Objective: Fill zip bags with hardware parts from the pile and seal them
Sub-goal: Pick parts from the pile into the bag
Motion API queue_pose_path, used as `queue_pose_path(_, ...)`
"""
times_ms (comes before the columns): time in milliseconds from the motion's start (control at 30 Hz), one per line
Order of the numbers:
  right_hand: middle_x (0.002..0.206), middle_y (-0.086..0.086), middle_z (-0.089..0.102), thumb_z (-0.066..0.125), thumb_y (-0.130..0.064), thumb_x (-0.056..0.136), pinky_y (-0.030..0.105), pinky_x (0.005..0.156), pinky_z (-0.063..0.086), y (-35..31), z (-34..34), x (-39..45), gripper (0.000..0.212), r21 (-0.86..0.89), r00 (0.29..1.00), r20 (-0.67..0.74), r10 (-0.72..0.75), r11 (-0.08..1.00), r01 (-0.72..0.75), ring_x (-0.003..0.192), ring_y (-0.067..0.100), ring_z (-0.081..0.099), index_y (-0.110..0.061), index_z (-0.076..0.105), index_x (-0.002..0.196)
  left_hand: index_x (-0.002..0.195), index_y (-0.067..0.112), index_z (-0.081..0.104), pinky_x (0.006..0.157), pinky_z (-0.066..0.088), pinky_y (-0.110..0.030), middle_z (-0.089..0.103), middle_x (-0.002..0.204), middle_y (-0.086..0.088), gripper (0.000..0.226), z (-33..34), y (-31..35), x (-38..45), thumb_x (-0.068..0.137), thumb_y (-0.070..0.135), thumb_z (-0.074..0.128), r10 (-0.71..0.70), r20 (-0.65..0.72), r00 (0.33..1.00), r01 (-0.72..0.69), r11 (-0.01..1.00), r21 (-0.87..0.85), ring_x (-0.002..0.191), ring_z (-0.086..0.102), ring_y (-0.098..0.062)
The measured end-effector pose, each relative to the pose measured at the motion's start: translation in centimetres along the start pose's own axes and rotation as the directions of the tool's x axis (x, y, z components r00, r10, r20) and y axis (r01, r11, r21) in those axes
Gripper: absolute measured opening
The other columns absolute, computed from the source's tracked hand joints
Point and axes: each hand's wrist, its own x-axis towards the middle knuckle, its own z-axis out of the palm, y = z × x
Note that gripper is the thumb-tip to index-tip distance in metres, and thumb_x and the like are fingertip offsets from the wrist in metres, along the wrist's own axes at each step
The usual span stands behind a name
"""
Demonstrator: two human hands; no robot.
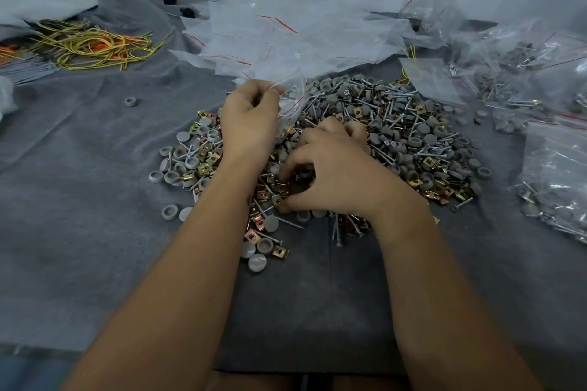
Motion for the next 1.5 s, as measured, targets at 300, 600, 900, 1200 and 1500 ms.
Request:
queue_pose_path(300,0.084,-0.017,0.048,0.074,-0.054,0.073,0.035,0.093,0.009,0.1,0.1,0.1,0.019,-0.006,0.999,-0.038,0.002,1.0,-0.002,0.103,0.008,0.03,-0.045,0.072,0.09,0.075,0.025,0.067,0.065,0.039,-0.03,0.053,0.067,-0.004,0.022,0.0,-0.2,0.0,0.089,0.014,0.054,0.007,0.008,1.0,-0.007,1.0,0.005,0.065,0.047,-0.016)
queue_pose_path(600,0.085,-0.012,0.062,0.064,-0.033,0.082,0.035,0.093,0.022,-0.1,0.4,0.6,0.01,0.017,0.981,-0.191,-0.014,1.0,0.017,0.096,0.013,0.046,-0.028,0.073,0.081,0.076,0.027,0.068,0.061,0.037,-0.028,0.053,0.063,0.001,0.025,0.1,-0.3,0.0,0.089,0.012,0.053,0.011,0.012,1.0,-0.011,1.0,0.019,0.062,0.046,-0.013)
queue_pose_path(900,0.07,-0.012,0.062,0.067,-0.009,0.081,0.013,0.061,0.047,1.0,0.2,0.3,0.012,0.626,0.869,-0.358,0.341,0.778,-0.047,0.067,0.002,0.058,-0.02,0.067,0.077,0.083,0.02,0.067,0.059,0.038,-0.024,0.053,0.065,0.004,0.019,0.0,0.2,-0.5,0.092,0.012,0.053,0.02,0.054,0.998,-0.022,0.999,0.032,0.058,0.046,-0.009)
queue_pose_path(1200,0.072,-0.006,0.067,0.064,-0.011,0.082,0.019,0.059,0.051,1.5,0.3,0.5,0.013,0.682,0.739,-0.484,0.468,0.731,-0.017,0.067,0.007,0.063,-0.024,0.063,0.078,0.09,0.016,0.069,0.061,0.04,-0.022,0.054,0.068,0.004,0.014,0.1,0.5,-0.9,0.092,0.01,0.057,0.099,0.134,0.986,-0.108,0.992,0.067,0.061,0.046,-0.006)
queue_pose_path(1500,0.064,-0.009,0.061,0.064,-0.014,0.085,0.03,0.059,0.051,1.8,0.9,0.6,0.005,0.508,0.723,-0.548,0.42,0.854,-0.111,0.062,0.009,0.059,-0.018,0.068,0.085,0.096,0.012,0.073,0.049,0.031,-0.015,0.047,0.055,0.014,0.013,-0.1,0.4,-1.4,0.092,0.014,0.06,0.185,0.26,0.948,-0.216,0.972,0.095,0.049,0.037,0.001)
